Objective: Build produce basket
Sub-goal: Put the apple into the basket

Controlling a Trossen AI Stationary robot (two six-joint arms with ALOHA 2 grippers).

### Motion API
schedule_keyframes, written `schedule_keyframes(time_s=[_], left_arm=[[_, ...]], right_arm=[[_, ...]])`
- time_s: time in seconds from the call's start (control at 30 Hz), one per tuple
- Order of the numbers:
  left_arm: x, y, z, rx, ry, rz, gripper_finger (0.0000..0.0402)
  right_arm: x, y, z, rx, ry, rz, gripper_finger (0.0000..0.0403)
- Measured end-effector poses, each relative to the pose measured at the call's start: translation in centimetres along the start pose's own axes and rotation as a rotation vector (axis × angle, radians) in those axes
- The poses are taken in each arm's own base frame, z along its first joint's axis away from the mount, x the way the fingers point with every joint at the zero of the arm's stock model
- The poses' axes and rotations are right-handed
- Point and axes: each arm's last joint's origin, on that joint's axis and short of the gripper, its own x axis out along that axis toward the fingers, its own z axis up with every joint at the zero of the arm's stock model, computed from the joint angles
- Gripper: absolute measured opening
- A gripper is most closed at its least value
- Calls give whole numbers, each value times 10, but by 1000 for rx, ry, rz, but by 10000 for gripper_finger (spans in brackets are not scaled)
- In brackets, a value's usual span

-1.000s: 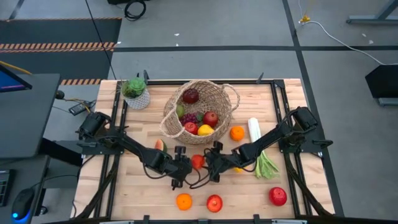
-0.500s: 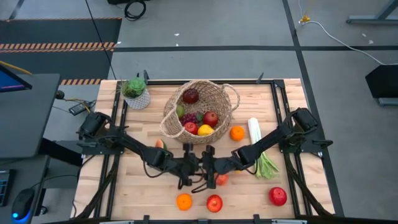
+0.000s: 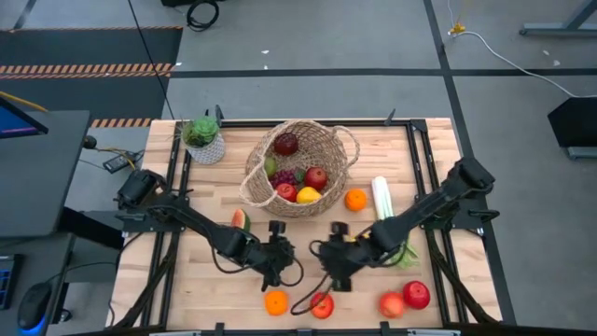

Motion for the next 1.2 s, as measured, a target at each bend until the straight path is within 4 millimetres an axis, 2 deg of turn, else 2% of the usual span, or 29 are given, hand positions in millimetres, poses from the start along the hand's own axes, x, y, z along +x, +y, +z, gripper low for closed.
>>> schedule_keyframes(time_s=[0.1, 0.23, 0.37, 0.5, 0.63, 0.77, 0.93, 1.2], left_arm=[[-3, -5, -2, -4, 2, -11, 124], [-7, -14, -2, 6, -10, -29, 125], [-10, -19, -3, 15, -14, -39, 124], [-11, -20, -3, -1, -14, -44, 122], [-13, -25, -4, -13, -10, -71, 123], [-17, -32, -6, -29, -12, -95, 131], [-23, -44, -5, -53, -34, -164, 155], [-31, -66, 6, -82, -203, -244, 203]], right_arm=[[-21, 13, -22, 152, 141, 42, 244], [-35, 36, -58, 283, 258, 7, 244], [-43, 56, -83, 322, 196, -36, 244], [-44, 61, -98, 354, 128, -84, 244], [-38, 62, -106, 398, 131, -74, 244], [-23, 63, -112, 385, 90, 8, 244], [-1, 63, -117, 318, -12, 158, 244], [13, 61, -117, 160, -150, 198, 245]])
